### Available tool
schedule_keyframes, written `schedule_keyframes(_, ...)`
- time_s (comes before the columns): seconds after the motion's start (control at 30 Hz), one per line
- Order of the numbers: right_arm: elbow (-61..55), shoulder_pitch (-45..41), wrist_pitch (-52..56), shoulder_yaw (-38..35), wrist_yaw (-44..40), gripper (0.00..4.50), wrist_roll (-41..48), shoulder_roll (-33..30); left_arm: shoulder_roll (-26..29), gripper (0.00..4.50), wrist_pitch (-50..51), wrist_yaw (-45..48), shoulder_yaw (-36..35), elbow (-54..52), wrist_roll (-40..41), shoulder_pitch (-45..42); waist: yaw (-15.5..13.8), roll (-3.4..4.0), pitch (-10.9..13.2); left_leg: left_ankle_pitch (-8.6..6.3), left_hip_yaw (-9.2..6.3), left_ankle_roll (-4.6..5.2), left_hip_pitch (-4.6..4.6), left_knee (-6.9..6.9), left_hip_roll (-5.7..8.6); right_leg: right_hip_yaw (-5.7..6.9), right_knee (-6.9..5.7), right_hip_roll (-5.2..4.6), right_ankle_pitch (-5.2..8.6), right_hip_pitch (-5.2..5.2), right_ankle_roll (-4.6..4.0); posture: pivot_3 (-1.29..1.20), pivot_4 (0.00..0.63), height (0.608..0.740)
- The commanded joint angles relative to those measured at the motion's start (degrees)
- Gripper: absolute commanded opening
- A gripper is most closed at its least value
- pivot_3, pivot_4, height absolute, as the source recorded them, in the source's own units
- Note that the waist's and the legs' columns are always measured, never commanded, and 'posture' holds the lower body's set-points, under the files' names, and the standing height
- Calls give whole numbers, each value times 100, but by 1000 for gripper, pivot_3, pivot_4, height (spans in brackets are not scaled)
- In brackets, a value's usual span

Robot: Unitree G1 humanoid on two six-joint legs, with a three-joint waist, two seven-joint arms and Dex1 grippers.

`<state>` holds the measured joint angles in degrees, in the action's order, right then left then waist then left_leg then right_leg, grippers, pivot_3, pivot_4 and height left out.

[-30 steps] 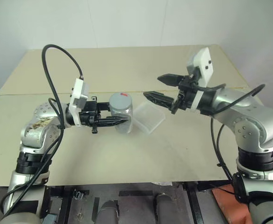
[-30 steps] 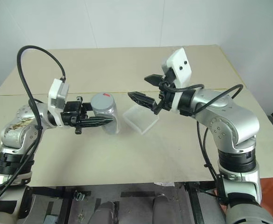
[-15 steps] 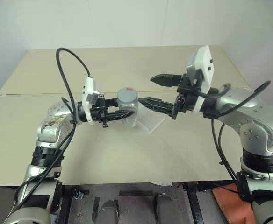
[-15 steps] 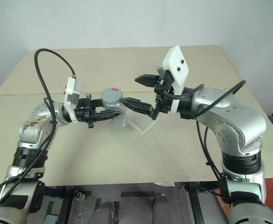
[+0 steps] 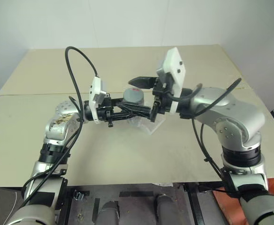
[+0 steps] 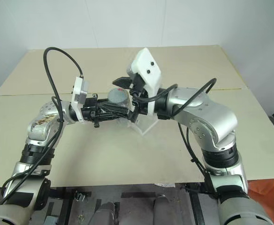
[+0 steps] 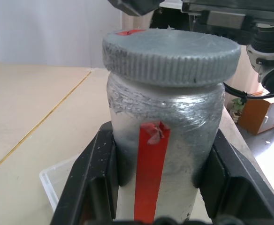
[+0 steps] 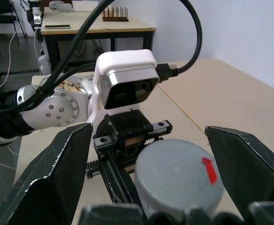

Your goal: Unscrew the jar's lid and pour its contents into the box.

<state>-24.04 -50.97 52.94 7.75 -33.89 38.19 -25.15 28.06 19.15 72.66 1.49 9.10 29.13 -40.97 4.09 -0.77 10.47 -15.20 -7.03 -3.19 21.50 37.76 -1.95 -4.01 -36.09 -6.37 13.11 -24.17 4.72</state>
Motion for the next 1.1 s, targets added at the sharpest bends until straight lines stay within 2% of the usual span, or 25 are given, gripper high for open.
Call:
schedule_keyframes(0.03,39,-215,-149,-62,107,4463,-121,154,35,1884,-44,25,-26,-280,32,-85,-1,0,0,0,0,0,0,0,0,0,-1,0,0,-1,0,0,150,740)
schedule_keyframes(0.6,345,-152,-190,-121,67,4463,-488,220,302,1884,185,157,-176,-622,209,61,2,1,0,0,-1,0,1,0,0,0,-1,0,0,-1,0,0,150,740)
schedule_keyframes(1.1,343,51,-202,-443,-80,4463,-441,-257,556,1884,205,224,-338,-711,312,205,5,1,1,0,-1,0,1,-1,0,0,-1,0,0,-1,0,0,150,740)
